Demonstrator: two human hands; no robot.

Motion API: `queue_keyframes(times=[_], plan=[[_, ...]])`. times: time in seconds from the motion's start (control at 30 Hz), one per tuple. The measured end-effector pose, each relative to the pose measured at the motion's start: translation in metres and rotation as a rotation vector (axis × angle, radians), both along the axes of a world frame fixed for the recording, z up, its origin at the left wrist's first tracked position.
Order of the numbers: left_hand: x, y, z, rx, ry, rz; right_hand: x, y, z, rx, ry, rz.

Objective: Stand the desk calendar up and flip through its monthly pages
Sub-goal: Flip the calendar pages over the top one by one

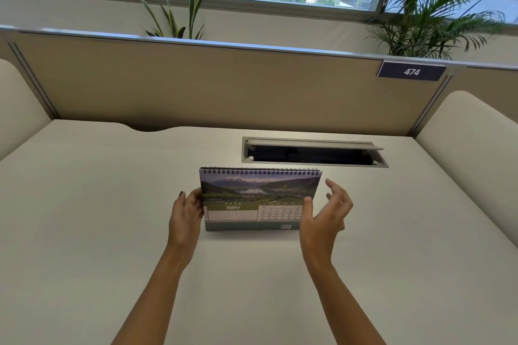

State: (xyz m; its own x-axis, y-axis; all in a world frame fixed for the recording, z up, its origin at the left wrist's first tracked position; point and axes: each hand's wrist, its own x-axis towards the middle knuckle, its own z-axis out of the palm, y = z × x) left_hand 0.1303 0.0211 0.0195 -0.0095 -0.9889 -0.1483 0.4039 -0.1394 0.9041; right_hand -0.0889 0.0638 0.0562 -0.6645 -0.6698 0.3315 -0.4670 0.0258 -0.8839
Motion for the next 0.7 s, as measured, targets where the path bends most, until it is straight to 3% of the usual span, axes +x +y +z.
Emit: queue_keyframes(times=[0.1,0.3,0.7], plan=[[0.001,0.001,0.001,-0.005,-0.009,0.002,-0.001,0.006,-0.013,0.086,-0.153,0.056],[-0.001,0.002,0.002,0.003,-0.016,0.008,0.004,0.016,-0.029,0.124,-0.249,0.088],[-0.001,0.003,0.004,0.003,-0.005,0.006,-0.008,0.021,-0.035,0.016,-0.242,-0.019]])
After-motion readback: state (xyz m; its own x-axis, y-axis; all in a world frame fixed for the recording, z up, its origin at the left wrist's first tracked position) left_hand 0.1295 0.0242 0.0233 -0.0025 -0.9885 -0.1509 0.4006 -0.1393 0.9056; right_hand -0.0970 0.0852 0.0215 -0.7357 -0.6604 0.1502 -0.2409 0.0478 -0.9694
